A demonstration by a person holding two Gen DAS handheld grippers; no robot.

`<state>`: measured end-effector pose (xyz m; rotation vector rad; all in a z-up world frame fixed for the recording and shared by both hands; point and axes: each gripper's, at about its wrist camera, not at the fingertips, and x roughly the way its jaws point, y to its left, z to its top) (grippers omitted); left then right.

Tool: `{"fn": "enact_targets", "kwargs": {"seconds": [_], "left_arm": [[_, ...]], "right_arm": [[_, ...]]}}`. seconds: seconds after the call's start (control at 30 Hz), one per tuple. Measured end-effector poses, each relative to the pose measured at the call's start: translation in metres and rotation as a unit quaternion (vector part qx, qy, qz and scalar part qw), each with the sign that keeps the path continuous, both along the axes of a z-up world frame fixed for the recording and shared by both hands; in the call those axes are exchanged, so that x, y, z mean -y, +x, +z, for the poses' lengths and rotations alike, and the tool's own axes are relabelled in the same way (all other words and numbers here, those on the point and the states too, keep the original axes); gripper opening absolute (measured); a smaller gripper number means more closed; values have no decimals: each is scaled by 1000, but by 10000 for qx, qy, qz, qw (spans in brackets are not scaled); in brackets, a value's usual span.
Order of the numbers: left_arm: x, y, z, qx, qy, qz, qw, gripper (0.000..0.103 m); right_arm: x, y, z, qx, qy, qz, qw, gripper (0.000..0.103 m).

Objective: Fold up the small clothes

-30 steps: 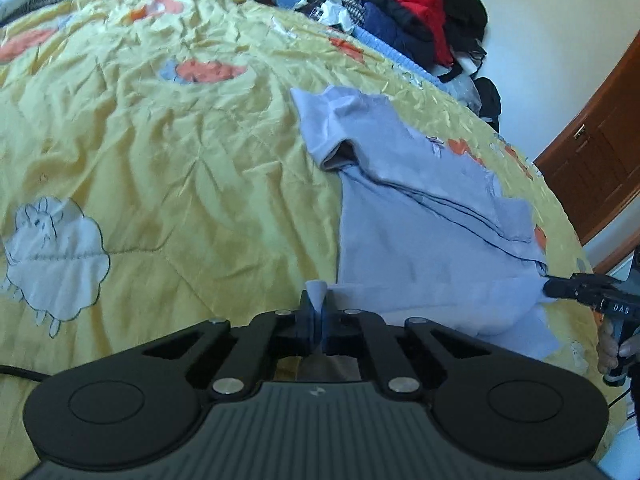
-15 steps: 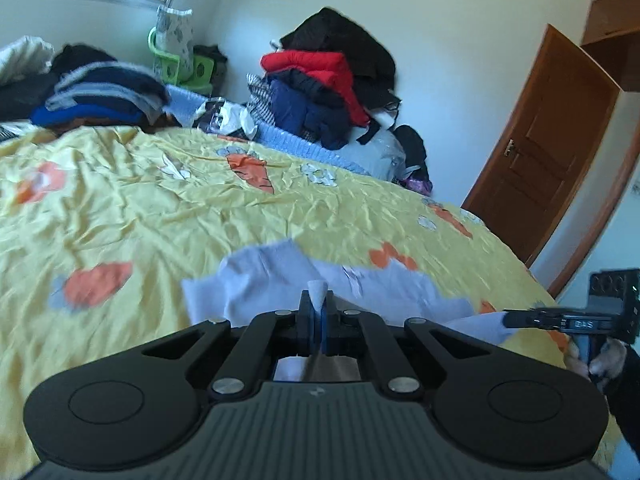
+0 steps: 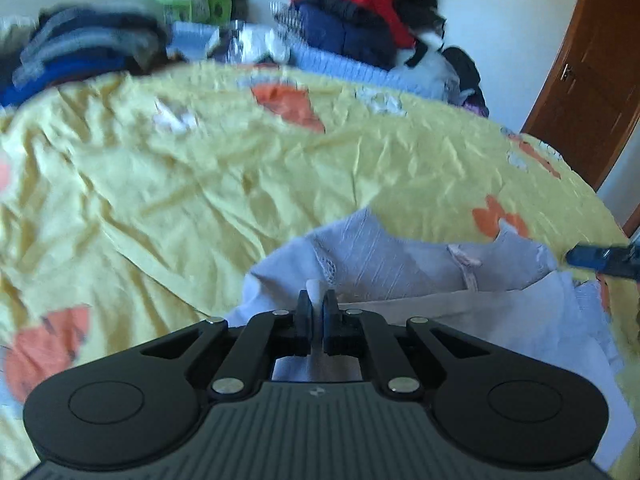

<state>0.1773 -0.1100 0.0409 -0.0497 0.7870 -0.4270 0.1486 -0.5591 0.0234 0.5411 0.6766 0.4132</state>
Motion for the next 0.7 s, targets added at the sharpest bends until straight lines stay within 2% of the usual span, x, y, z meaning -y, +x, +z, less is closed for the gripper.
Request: {"fn": "enact_targets", "kwargs": {"seconds": [0.03, 0.07, 0.1, 0.13, 0.2, 0.27, 0.33, 0.43, 0.47, 0.5, 0.53, 0.57, 0.6, 0.7], "left_arm": [[1, -10, 7, 214, 30, -98, 9997, 6], [2, -16, 12, 368, 36, -215, 9991, 9], [5, -19, 15, 441, 72, -301, 9985, 15], [8, -20, 15, 437, 147, -323, 9984, 19], [8, -17, 11, 347, 213, -251, 9989, 38], [0, -9, 4, 129, 128, -18, 9998, 41], [-13, 1, -7, -279, -171, 141, 9994, 41], [-27, 13, -15, -587, -661, 310, 9956, 42], [-29, 16, -15, -641, -731, 323, 9947, 43], [-29, 18, -15, -680, -733, 311, 9945, 43], [-27, 19, -14, -685, -696, 302, 9948, 43], [-25, 20, -13, -659, -619, 282, 9955, 43], [-24, 20, -13, -630, -537, 252, 9962, 43], [-16, 16, -11, -443, -254, 141, 9986, 43]], "right_arm": [[0, -5, 5, 130, 20, 15, 9999, 36], [-4, -9, 9, 174, -46, 85, 9998, 42], [-8, -10, 12, 161, -140, 180, 9996, 51], [-13, -8, 13, 99, -264, 277, 9992, 55], [-20, -2, 12, -178, -540, 414, 9975, 56], [-22, 2, 12, -280, -650, 465, 9964, 57], [-16, 4, 9, -475, -600, 368, 9964, 56], [-2, 14, -2, -865, -66, 319, 9957, 55], [2, 18, -7, -994, 112, 301, 9945, 54], [6, 22, -11, -1085, 183, 239, 9936, 47], [8, 21, -13, -1127, 222, 203, 9932, 45], [8, 22, -15, -1128, 274, 233, 9930, 31], [7, 22, -15, -1088, 279, 321, 9932, 9], [-1, 23, -13, -996, 16, 436, 9941, 9]]}}
